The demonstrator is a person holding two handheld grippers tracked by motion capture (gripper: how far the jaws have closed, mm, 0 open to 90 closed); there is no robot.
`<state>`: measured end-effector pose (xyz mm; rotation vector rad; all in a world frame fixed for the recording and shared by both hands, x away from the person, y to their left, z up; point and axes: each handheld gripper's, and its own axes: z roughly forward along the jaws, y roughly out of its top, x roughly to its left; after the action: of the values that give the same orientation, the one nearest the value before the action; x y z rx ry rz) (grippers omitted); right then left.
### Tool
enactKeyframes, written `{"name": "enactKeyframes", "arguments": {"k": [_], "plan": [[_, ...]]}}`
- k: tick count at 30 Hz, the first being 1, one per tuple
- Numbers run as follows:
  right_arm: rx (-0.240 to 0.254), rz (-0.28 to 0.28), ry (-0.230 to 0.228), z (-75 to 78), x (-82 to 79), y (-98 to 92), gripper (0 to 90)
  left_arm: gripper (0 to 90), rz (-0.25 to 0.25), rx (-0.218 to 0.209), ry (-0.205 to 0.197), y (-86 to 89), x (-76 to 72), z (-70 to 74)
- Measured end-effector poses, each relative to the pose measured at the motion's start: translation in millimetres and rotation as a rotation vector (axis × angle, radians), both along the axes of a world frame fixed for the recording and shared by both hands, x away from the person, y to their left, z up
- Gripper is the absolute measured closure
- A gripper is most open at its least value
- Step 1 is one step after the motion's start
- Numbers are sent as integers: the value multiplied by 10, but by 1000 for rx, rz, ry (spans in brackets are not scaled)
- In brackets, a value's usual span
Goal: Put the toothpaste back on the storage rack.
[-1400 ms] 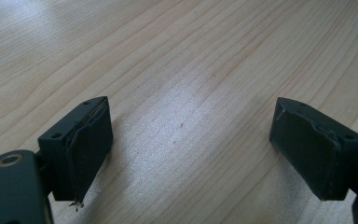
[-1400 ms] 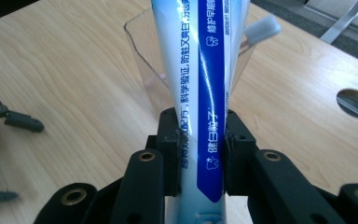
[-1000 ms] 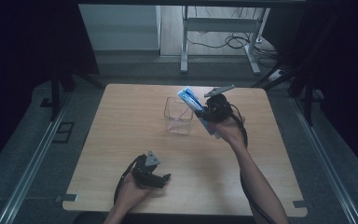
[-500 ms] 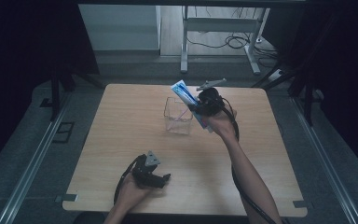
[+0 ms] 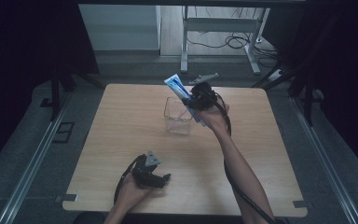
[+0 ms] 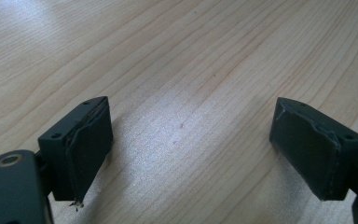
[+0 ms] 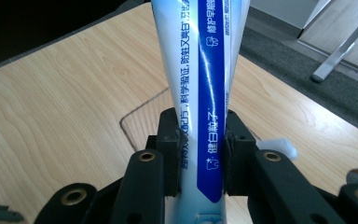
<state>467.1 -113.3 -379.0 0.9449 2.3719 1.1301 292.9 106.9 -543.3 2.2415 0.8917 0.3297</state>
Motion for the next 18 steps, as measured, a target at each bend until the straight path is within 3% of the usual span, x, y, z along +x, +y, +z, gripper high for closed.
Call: {"name": "enactKeyframes", "arguments": {"k": [18], "plan": [[10,28,-22,-98,144,292,727,133,2,0,0,0,-1,0]]}}
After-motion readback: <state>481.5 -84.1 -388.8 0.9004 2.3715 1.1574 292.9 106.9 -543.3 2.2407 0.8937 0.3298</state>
